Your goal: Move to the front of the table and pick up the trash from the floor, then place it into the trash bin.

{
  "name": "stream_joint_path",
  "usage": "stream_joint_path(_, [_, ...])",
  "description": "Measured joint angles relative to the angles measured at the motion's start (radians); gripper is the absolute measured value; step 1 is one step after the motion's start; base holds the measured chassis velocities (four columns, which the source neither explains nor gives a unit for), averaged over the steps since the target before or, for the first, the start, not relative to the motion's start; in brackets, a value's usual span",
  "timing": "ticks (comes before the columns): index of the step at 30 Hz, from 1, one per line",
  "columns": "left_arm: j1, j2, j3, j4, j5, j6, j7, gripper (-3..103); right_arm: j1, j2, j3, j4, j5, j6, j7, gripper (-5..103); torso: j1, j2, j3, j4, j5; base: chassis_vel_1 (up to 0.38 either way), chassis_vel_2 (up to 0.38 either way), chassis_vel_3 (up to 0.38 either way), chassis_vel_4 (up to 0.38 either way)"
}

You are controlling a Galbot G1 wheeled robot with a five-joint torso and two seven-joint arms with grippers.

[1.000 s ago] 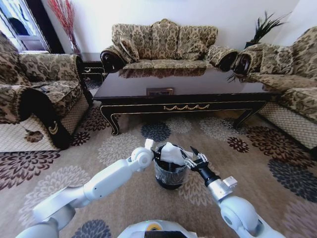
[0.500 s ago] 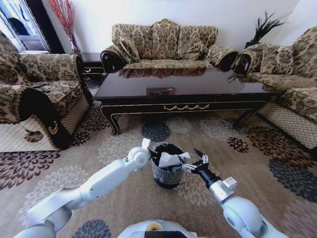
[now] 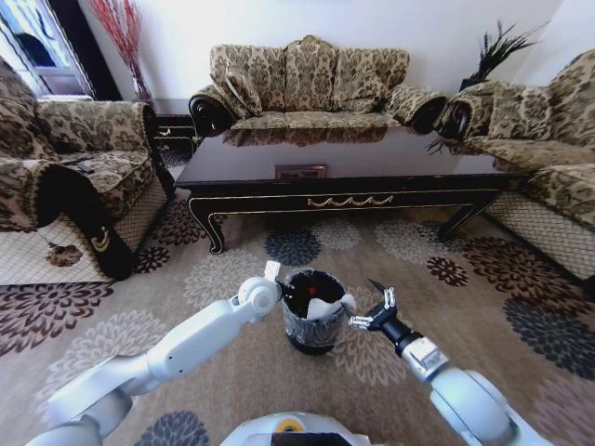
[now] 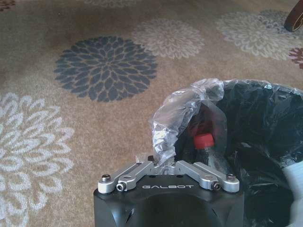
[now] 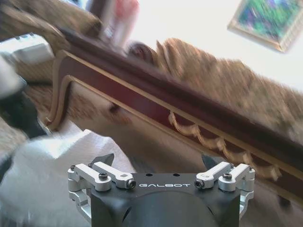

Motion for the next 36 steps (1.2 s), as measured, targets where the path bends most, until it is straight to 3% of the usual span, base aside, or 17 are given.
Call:
stream_joint_path(2, [0.002,-0.002,0.001,0.002,0.001,0.0,0.0,3,-0.003,-0.004,0.0,0.013,0.032,-0.014,-0.002,100,0.0,0.0,0.0,0.0008,0.0,0.0,0.0,0.0,0.0])
stream_joint_path(4, [0.002,-0.007,0.005,0.009,0.002,0.0,0.0,3,-0.01,-0.002,-0.008,0.05,0.045,-0.102,0.062,100,0.0,0.0,0.0,0.0002,-0.0003,0.0,0.0,0.0,0.0])
stream_joint_path(6, [-0.005,-0.019,0.008,0.018,0.001,0.001,0.001,3,-0.031,0.0,-0.013,0.099,0.187,-0.156,0.057,100,0.0,0.0,0.0,0.0002,-0.0001,0.0,0.0,0.0,0.0])
stream_joint_path(7, [-0.01,-0.024,0.009,0.023,0.001,0.001,0.001,3,-0.032,0.009,-0.017,0.123,0.169,-0.207,0.1,100,0.0,0.0,0.0,-0.0003,-0.0006,0.0,0.0,0.0,0.0])
stream_joint_path(9, [-0.014,-0.027,0.01,0.026,0.001,0.0,0.001,3,-0.029,0.013,-0.01,0.121,0.144,-0.186,0.076,100,0.0,0.0,0.0,-0.0005,-0.0006,0.0,0.0,0.0,0.0])
stream_joint_path(10, [-0.019,-0.03,0.011,0.03,-0.001,0.0,0.001,3,-0.042,0.012,0.0,0.141,0.217,-0.189,0.029,100,0.0,0.0,0.0,0.0006,0.0003,0.0,0.0,0.0,0.0])
stream_joint_path(12, [-0.021,-0.031,0.011,0.033,-0.001,0.0,0.0,3,-0.045,0.019,0.001,0.157,0.153,-0.23,0.071,100,0.0,0.0,0.0,-0.0003,-0.0003,0.0,0.0,0.0,0.0])
stream_joint_path(14, [-0.023,-0.032,0.011,0.038,-0.002,0.0,0.001,3,-0.046,0.026,0.015,0.152,0.122,-0.179,0.023,100,0.0,0.0,0.0,0.0007,0.0001,0.0,0.0,0.0,0.0])
stream_joint_path(15, [-0.023,-0.032,0.011,0.04,-0.002,0.0,0.0,3,-0.047,0.032,0.009,0.165,0.075,-0.245,0.083,100,0.0,0.0,0.0,0.0002,0.0001,0.0,0.0,0.0,0.0])
stream_joint_path(17, [-0.022,-0.032,0.011,0.04,-0.001,0.0,-0.001,3,-0.044,0.038,0.009,0.163,0.024,-0.248,0.094,100,0.0,0.0,0.0,-0.0001,-0.0006,0.0,0.0,0.0,0.0])
stream_joint_path(18, [-0.019,-0.033,0.013,0.04,-0.002,-0.001,-0.002,3,-0.037,0.035,0.003,0.155,0.118,-0.219,0.07,100,0.0,0.0,0.0,0.0002,0.0,0.0,0.0,0.0,0.0])
stream_joint_path(19, [-0.015,-0.037,0.012,0.038,-0.003,-0.002,-0.003,3,-0.03,0.03,-0.009,0.165,0.179,-0.303,0.149,100,0.0,0.0,0.0,0.0002,0.0002,0.0,0.0,0.0,0.0])
stream_joint_path(22, [-0.007,-0.039,0.007,0.033,-0.005,-0.004,-0.005,3,-0.008,0.025,-0.002,0.115,0.199,-0.201,0.158,100,0.0,0.0,0.0,0.0003,-0.0003,0.0,0.0,0.0,0.0])
stream_joint_path(26, [0.006,-0.025,-0.011,0.03,-0.002,-0.006,-0.002,3,-0.017,0.021,0.013,0.1,0.302,-0.18,0.175,100,0.0,0.0,0.0,-0.0002,-0.001,0.0,0.0,0.0,0.0])
stream_joint_path(29, [0.02,-0.008,-0.035,0.026,0.005,-0.006,0.007,3,-0.013,0.027,0.008,0.039,0.286,-0.09,0.164,100,0.0,0.0,0.0,0.0,-0.0003,0.0,0.0,0.0,0.0])
stream_joint_path(30, [0.035,0.016,-0.075,0.015,0.009,-0.006,0.011,3,0.008,0.043,-0.002,-0.017,0.296,-0.039,0.16,100,0.0,0.0,0.0,0.0002,-0.0004,0.0,0.0,0.0,0.0])
stream_joint_path(36, [0.068,0.137,-0.186,-0.009,0.022,-0.008,0.046,3,0.092,0.087,-0.059,-0.179,0.339,-0.016,0.178,100,0.0,0.0,0.0,0.0002,-0.0007,0.0,0.0,0.0,0.0])
